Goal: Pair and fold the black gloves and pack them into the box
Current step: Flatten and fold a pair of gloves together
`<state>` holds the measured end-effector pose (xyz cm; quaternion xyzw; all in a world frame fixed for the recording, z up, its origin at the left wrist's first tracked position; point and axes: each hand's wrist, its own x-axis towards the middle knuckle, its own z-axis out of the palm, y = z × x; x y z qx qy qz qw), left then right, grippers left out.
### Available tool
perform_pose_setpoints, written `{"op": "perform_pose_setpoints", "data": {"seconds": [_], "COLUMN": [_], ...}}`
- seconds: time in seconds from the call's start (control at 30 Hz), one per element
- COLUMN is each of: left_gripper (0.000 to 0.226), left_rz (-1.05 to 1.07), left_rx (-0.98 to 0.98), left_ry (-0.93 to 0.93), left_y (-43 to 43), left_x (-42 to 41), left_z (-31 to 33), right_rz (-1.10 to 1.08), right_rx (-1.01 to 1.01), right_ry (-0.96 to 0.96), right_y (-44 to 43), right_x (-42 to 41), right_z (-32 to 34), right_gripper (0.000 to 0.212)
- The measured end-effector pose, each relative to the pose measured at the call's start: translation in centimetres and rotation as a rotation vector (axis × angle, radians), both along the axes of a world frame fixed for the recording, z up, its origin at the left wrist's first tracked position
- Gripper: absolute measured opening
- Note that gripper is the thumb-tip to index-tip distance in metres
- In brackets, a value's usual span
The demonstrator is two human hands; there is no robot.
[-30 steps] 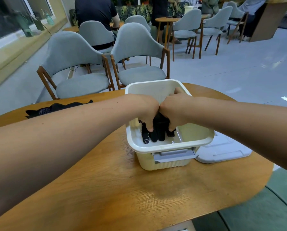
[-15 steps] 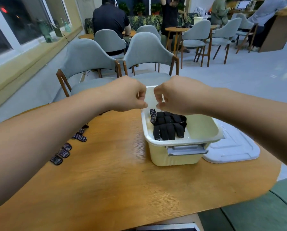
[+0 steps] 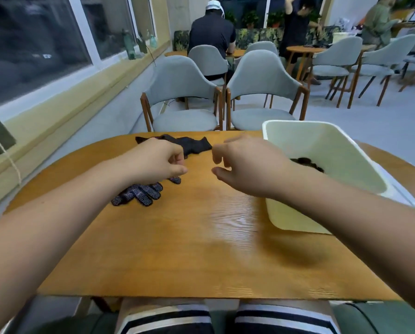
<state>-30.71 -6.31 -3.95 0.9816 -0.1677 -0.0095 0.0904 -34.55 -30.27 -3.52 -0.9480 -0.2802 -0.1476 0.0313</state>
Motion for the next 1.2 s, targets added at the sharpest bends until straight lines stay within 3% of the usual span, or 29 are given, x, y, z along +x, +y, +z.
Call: {"op": "perform_pose_setpoints", "data": {"seconds": [0.4,0.6,0.73,1.2], "left_gripper": [0.018,0.006,0.005,0.004], "left_rz": [0.243,0.287,0.301,-0.143], "left_rx": [-0.016,-0.182,-0.22,-0.524], "left_ry": [-0.127,-0.379,-0.416,-0.349], "left_y": [6.6,7.0,6.6,0.5], "left_x": [-3.4,-4.2,-4.4,-8.1], "left_z": [-11.1,-15.3,-15.5,-14.8], "right_rz": [0.001,-0.005,-0.002,-0.013], "right_rx": [0.281,0.453,0.526,0.58], "right_ry": [0.219,0.149,0.144,0.133], "right_y": [3.5,2.9,3.2,3.3], "right_x": [-1.7,-1.4,-1.3,-1.1], "right_z": [-10.2,-14.8,-15.5,-16.0], "right_gripper": [0.024,0.014,0.008,0.019]}}
